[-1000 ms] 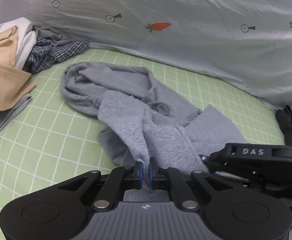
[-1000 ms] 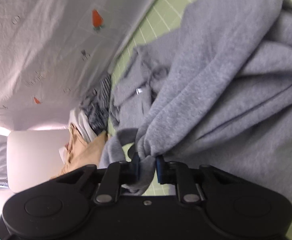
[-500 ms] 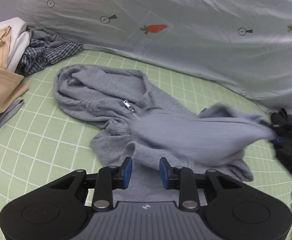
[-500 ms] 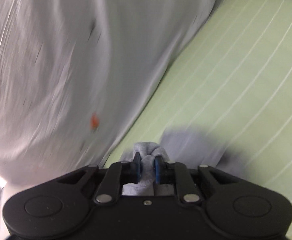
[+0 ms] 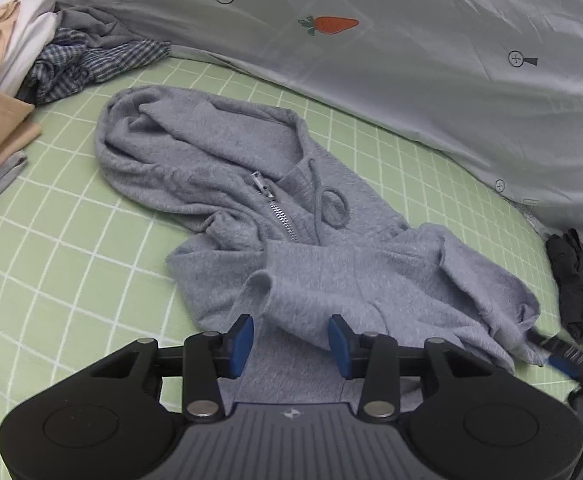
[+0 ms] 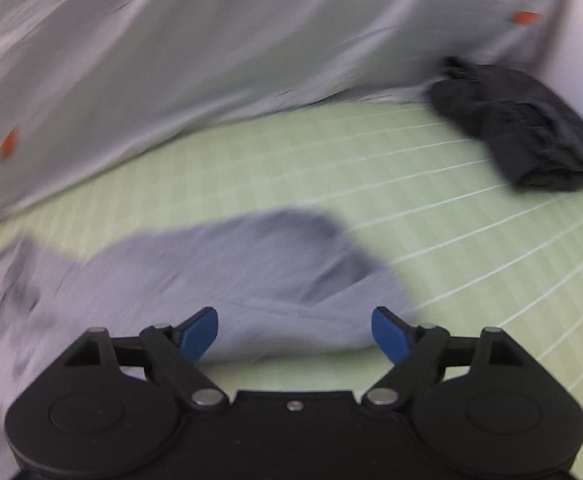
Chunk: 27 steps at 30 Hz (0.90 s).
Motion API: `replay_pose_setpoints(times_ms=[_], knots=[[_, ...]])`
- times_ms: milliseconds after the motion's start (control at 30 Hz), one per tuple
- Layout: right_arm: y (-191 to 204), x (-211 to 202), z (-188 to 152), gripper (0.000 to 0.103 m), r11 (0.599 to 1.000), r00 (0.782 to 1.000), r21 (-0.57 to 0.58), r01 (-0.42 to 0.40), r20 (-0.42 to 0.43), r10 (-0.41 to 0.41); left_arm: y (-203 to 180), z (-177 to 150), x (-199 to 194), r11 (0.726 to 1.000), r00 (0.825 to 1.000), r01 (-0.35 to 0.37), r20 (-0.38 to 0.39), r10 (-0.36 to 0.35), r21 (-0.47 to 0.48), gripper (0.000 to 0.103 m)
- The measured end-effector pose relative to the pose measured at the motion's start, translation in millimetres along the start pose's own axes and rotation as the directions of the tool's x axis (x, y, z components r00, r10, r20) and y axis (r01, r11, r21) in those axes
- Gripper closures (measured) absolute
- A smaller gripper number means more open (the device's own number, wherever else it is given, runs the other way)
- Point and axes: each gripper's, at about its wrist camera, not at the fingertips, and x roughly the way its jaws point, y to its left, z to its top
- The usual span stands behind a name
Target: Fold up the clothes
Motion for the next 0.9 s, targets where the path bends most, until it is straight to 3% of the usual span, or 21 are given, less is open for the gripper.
replay_pose_setpoints(times_ms=[67, 100, 167, 333, 533, 733, 833, 900], knots=[[15.5, 0.1, -13.3, 0.016, 0.999, 0.999, -0.014, -0.044, -0.033, 0.044, -3.0, 0.8, 1.3, 1.000, 1.000, 0.024, 0.010, -0.024, 0.013, 0.081], [22.5, -0.9, -15.2, 0.016, 0.998, 0.997, -0.021, -0.067, -0.041, 0.066, -5.4, 1.5, 2.2, 0.999, 0.999, 0.033, 0.009, -0.033, 0.020, 0.096], [36.3, -3.2, -18.4, 0.016, 0.993, 0.992, -0.036, -0.111, -0.054, 0.109, -13.0, 1.2, 0.3, 0.998, 0.999, 0.035, 0.016, -0.036, 0.050, 0.097], [30.2, -25.6, -19.7, 0.016, 0.993, 0.993, -0.027, -0.115, -0.022, 0.114, -33.1, -13.3, -24.7, 0.991, 0.995, 0.069, 0.063, -0.076, 0.113, 0.100], [18.0, -53.9, -30.0, 0.016, 0.993, 0.993, -0.018, -0.117, 0.004, 0.117, -53.8, -58.2, -51.7, 0.981, 0.988, 0.133, 0.057, -0.142, 0.143, 0.100], [-23.4, -81.0, -58.6, 0.016, 0.990, 0.990, -0.028, -0.140, -0.012, 0.139, -90.5, -113.3, -60.7, 0.970, 0.983, 0.179, 0.020, -0.185, 0.166, 0.101], [-47.9, -92.8, -74.0, 0.016, 0.989, 0.990, -0.050, -0.138, -0.019, 0.137, -115.0, -138.6, -60.6, 0.947, 0.963, 0.266, -0.012, -0.268, 0.180, 0.103], [-65.2, -99.6, -84.3, 0.016, 0.990, 0.991, -0.053, -0.134, -0.027, 0.132, -138.7, -157.3, -58.7, 0.930, 0.958, 0.287, -0.037, -0.286, 0.232, 0.103]])
